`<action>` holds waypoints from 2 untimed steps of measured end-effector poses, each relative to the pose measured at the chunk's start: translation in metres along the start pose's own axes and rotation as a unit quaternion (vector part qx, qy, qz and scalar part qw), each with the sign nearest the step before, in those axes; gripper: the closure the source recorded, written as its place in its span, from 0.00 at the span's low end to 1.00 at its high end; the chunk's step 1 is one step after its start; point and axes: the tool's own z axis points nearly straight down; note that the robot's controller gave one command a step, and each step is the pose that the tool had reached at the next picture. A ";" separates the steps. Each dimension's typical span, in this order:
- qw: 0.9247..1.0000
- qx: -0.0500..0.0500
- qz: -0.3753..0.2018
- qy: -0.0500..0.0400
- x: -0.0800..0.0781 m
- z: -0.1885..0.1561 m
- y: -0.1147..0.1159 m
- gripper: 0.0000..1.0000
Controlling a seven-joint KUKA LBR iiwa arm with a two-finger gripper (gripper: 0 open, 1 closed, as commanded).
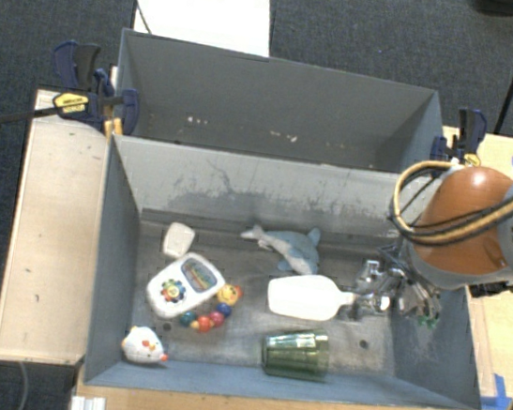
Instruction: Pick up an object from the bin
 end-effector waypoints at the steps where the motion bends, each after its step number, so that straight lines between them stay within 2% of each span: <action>1: 1.000 -0.001 0.000 0.002 0.001 -0.007 0.000 1.00; 2: 1.000 -0.001 -0.001 0.005 0.002 -0.025 0.001 1.00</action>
Offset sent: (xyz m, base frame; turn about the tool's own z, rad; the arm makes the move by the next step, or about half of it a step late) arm -0.0001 0.0000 0.1072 0.0000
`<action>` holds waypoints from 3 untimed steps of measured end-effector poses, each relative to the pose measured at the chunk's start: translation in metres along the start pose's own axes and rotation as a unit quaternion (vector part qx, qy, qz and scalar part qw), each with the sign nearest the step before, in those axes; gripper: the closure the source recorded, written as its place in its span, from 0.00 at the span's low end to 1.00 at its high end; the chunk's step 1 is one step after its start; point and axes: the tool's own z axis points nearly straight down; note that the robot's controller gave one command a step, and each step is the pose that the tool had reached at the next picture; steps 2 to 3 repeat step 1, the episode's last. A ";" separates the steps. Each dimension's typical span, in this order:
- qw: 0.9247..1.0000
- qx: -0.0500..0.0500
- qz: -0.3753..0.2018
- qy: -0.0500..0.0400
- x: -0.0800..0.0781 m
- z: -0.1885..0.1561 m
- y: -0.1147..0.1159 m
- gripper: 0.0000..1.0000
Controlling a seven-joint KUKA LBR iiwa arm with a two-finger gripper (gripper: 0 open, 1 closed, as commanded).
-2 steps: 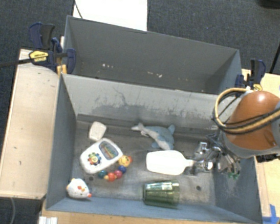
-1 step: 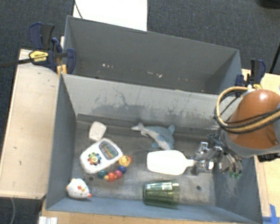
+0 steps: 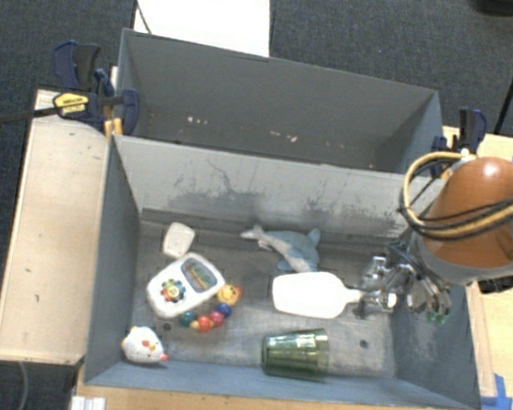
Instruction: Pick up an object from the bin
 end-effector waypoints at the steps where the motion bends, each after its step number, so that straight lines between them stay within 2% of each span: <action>1: 1.000 0.000 0.000 -0.002 -0.001 -0.022 0.000 1.00; 3: 1.000 0.000 0.000 -0.002 -0.001 -0.022 0.000 1.00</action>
Offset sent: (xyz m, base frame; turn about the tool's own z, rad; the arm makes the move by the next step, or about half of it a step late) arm 0.0001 0.0000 0.0691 0.0000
